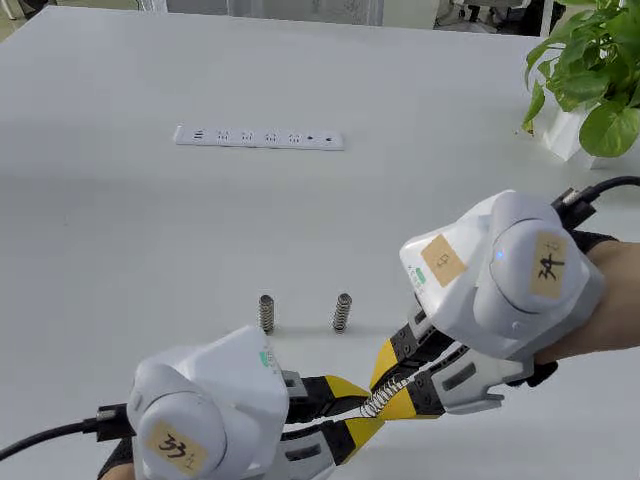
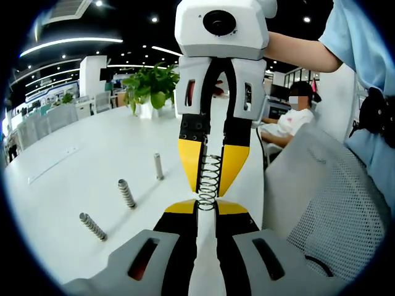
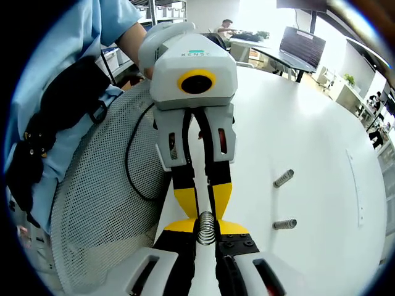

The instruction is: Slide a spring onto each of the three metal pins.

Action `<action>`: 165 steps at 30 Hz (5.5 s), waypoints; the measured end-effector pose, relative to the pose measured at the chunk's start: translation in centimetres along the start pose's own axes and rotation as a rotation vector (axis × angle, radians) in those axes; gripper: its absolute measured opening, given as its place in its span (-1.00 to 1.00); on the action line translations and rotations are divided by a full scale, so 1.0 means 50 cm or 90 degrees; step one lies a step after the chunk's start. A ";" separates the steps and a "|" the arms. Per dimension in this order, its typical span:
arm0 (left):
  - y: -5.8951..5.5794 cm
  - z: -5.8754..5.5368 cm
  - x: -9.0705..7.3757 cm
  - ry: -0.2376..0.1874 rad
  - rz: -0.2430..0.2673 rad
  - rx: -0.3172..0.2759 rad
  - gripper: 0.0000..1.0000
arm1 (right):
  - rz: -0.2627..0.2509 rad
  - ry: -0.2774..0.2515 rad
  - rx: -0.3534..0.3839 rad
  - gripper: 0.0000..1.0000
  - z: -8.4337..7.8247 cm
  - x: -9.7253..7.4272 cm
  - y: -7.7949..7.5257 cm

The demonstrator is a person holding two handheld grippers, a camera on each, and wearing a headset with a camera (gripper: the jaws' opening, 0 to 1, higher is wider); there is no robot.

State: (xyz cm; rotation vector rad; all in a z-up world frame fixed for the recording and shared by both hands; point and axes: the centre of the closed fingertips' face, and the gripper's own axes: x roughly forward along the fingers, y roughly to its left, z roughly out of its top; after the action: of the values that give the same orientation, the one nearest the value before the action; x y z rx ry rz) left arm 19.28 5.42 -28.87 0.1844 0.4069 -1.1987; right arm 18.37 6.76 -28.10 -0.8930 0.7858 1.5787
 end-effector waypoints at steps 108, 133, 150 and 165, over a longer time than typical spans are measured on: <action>0.139 -0.089 -0.122 0.004 0.232 -0.163 0.89 | -0.008 0.223 -0.052 -0.84 -0.207 -0.047 -0.215; 0.142 -0.102 -0.122 0.008 0.236 -0.179 0.86 | 0.023 0.239 -0.038 -0.84 -0.244 0.022 -0.210; 0.142 -0.103 -0.123 0.005 0.234 -0.181 0.84 | 0.017 0.239 -0.029 -0.82 -0.245 0.033 -0.209; 0.144 -0.088 -0.125 -0.004 0.237 -0.171 0.84 | -0.018 0.167 0.010 0.59 -0.242 0.043 -0.194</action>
State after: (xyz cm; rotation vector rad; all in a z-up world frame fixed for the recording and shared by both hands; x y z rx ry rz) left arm 23.16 14.97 -30.93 0.0216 0.4998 -0.7698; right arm 29.33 -0.89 -36.24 -1.1099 0.9640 1.4461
